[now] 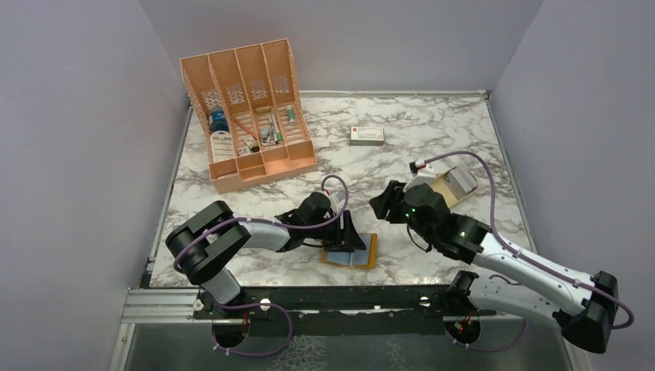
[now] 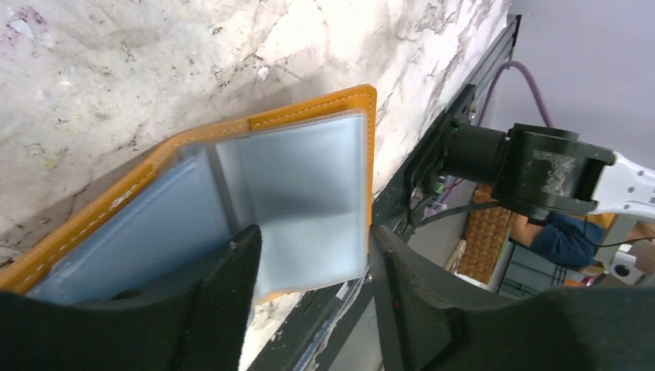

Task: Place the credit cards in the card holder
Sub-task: Open the card holder at the center of the board, then pick up the credit card from the storage box.

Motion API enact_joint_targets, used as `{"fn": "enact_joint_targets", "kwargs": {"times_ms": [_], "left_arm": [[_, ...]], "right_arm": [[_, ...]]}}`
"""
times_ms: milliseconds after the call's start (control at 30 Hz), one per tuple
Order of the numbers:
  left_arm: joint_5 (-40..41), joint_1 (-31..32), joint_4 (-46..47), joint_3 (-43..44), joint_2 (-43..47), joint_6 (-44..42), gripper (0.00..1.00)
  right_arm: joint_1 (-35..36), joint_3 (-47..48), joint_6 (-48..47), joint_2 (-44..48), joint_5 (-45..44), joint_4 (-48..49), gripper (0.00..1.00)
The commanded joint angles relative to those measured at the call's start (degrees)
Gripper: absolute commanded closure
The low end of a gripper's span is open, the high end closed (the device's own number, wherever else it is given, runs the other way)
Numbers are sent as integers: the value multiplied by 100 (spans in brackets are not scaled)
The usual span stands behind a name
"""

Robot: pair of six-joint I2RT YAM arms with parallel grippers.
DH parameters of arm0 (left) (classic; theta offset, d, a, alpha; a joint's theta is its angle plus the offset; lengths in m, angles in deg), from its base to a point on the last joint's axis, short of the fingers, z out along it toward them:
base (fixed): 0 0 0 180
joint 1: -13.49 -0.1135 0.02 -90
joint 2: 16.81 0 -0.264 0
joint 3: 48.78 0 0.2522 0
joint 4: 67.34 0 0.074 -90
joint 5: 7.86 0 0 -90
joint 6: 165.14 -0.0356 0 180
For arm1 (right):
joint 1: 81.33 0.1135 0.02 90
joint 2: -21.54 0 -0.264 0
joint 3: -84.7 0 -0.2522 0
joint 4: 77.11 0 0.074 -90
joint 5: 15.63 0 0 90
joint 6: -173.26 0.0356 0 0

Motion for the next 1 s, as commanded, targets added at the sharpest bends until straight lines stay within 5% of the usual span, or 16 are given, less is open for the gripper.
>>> {"fn": "enact_joint_targets", "kwargs": {"times_ms": [0, 400, 767, 967], "left_arm": [[-98, 38, 67, 151, -196, -407, 48], [-133, 48, -66, 164, -290, -742, 56], [-39, 39, -392, 190, -208, -971, 55], [-25, 38, -567, 270, -131, -1068, 54]], "right_arm": [[-155, 573, -885, -760, -1132, -457, 53], [-2603, 1563, -2732, -2545, -232, 50, 54], [-3767, 2166, -4931, -4139, -432, -620, 52], [-4208, 2548, -5252, -4475, -199, -1075, 50]]}}
